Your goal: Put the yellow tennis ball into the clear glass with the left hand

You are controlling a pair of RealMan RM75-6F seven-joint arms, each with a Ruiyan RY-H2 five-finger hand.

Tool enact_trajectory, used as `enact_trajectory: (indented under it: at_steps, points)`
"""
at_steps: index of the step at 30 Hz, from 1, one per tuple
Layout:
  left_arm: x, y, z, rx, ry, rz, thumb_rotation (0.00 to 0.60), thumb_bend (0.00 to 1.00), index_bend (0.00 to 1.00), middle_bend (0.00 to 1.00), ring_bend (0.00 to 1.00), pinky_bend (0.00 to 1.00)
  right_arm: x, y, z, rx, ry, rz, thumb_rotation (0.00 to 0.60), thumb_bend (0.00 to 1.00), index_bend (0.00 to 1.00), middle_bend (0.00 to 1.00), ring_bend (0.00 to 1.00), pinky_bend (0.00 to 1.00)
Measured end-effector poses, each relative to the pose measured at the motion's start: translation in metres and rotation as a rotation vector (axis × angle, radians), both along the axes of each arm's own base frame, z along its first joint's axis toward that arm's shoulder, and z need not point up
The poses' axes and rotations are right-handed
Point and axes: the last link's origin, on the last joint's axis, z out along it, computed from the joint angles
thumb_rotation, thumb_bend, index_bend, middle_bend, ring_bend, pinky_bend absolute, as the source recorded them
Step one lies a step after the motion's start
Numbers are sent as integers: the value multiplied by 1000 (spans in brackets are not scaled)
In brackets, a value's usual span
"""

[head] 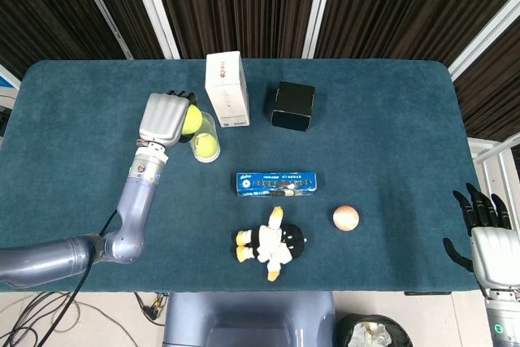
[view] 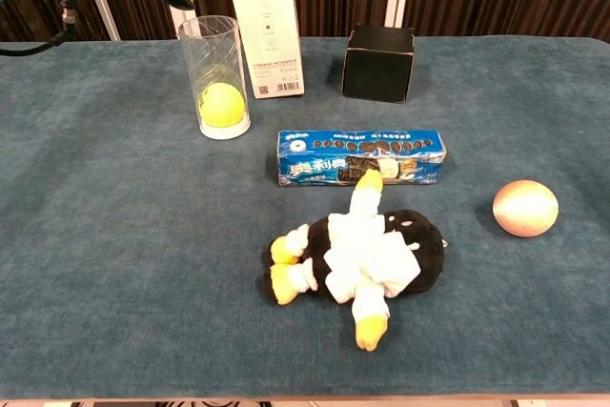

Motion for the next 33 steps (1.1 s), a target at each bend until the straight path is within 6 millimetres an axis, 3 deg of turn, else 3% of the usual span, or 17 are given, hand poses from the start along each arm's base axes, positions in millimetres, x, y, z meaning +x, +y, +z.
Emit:
enact_trajectory:
  at_steps: [9, 22, 33]
  points:
    - [-7, 3, -2, -24, -2, 48, 600, 103, 360, 335, 351, 549, 0, 0, -1, 4, 4, -1, 600, 351, 132, 35, 107, 54]
    - [5, -4, -2, -44, -7, 6, 600, 43, 317, 217, 218, 448, -1, 0, 0, 1, 0, -3, 600, 352, 132, 35, 108, 54]
    - [9, -23, 31, 41, -9, -51, 600, 34, 218, 109, 110, 298, -1, 0, 1, -1, -7, -1, 600, 352, 132, 35, 108, 53]
